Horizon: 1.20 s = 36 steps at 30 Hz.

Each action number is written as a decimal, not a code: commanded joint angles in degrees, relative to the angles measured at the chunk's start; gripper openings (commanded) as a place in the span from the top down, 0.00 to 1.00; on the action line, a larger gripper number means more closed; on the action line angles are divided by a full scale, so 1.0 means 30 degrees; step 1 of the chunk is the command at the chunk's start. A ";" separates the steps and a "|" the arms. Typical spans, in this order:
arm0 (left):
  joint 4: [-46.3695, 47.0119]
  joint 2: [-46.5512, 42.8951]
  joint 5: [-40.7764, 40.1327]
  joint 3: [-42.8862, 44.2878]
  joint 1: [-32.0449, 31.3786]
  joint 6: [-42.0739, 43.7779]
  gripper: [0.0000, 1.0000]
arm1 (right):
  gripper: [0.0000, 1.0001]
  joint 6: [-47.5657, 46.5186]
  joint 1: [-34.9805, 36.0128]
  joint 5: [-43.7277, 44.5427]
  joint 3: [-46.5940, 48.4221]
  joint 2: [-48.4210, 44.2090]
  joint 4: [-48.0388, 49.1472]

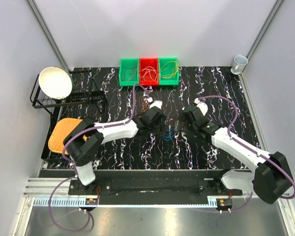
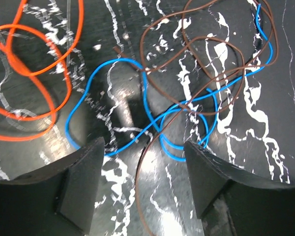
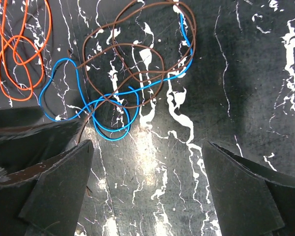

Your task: Untangle the cables

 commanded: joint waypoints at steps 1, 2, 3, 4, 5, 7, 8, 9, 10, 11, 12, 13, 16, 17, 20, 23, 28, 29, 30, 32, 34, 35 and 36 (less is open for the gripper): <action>0.0017 0.1037 -0.1253 0.1497 -0.0260 0.0301 0.34 | 0.03 0.0311 -0.0052 0.1123 -0.0208 -0.0738 -0.0138; -0.0129 0.1387 -0.1370 0.1875 -0.0260 0.0360 0.37 | 0.03 0.0311 -0.0024 0.1094 -0.0238 -0.0737 -0.0138; -0.0218 0.1594 -0.1574 0.2024 -0.0260 0.0505 0.39 | 0.03 0.0253 -0.0023 0.1094 -0.0325 -0.0679 -0.0138; -0.0334 0.1770 -0.1692 0.2373 -0.0260 0.0594 0.43 | 0.03 0.0281 -0.0052 0.1065 -0.0297 -0.0650 -0.0138; -0.0452 0.2090 -0.1780 0.2522 -0.0260 0.0682 0.44 | 0.03 0.0252 -0.0053 0.1035 -0.0355 -0.0649 -0.0109; -0.0511 0.2385 -0.2015 0.2815 -0.0290 0.0799 0.44 | 0.03 0.0193 -0.0053 0.1006 -0.0413 -0.0649 -0.0080; -0.0540 0.2590 -0.2045 0.2874 -0.0290 0.0800 0.45 | 0.03 0.0164 -0.0053 0.1006 -0.0443 -0.0620 -0.0109; -0.0541 0.2679 -0.2190 0.2933 -0.0290 0.0887 0.44 | 0.03 0.0106 -0.0082 0.1035 -0.0472 -0.0678 -0.0109; -0.0541 0.2796 -0.2249 0.3021 -0.0261 0.0916 0.45 | 0.03 0.0105 -0.0082 0.1035 -0.0472 -0.0650 -0.0109; -0.0541 0.3000 -0.2279 0.3079 -0.0260 0.0946 0.45 | 0.03 0.0076 -0.0111 0.1006 -0.0501 -0.0678 -0.0080; -0.0541 0.3118 -0.2366 0.3138 -0.0260 0.1033 0.45 | 0.02 0.0018 -0.0082 0.1006 -0.0531 -0.0650 -0.0051; -0.0541 0.3206 -0.2425 0.3284 -0.0260 0.1034 0.46 | 0.02 0.0047 -0.0111 0.1006 -0.0531 -0.0620 -0.0051; -0.0512 0.3529 -0.2718 0.3402 -0.0261 0.1122 0.47 | 0.02 -0.0012 -0.0112 0.0948 -0.0560 -0.0503 0.0008; -0.0395 0.3616 -0.2719 0.3460 -0.0289 0.1151 0.47 | 0.02 -0.0041 -0.0140 0.0889 -0.0589 -0.0445 0.0066; -0.0132 0.3879 -0.2602 0.3578 -0.0260 0.1268 0.49 | 0.02 -0.0129 -0.0170 0.0830 -0.0589 -0.0298 0.0154; -0.0014 0.4114 -0.2689 0.3695 -0.0261 0.1298 0.53 | 0.02 -0.0275 -0.0199 0.0801 -0.0502 -0.0181 0.0184; 0.0250 0.4350 -0.2748 0.3637 -0.0290 0.1239 0.59 | 0.02 -0.0363 -0.0229 0.0625 -0.0443 0.0053 0.0360; 0.0337 0.4408 -0.2719 0.3608 -0.0290 0.1210 0.64 | 0.02 -0.0363 -0.0258 0.0625 -0.0443 0.0083 0.0389; 0.0425 0.4408 -0.2748 0.3578 -0.0348 0.1181 0.66 | 0.02 -0.0363 -0.0258 0.0596 -0.0443 0.0112 0.0389; 0.0513 0.4437 -0.2864 0.3549 -0.0465 0.1180 0.74 | 0.02 -0.0393 -0.0316 0.0537 -0.0414 0.0200 0.0447; 0.0746 0.4380 -0.2865 0.3432 -0.0611 0.1239 0.83 | 0.02 -0.0393 -0.0316 0.0508 -0.0413 0.0288 0.0506; 0.0893 0.4350 -0.2807 0.3374 -0.0670 0.1355 0.90 | 0.02 -0.0393 -0.0316 0.0479 -0.0356 0.0288 0.0564; 0.1127 0.4263 -0.2720 0.3141 -0.0729 0.1443 0.94 | 0.02 -0.0393 -0.0345 0.0420 -0.0355 0.0375 0.0565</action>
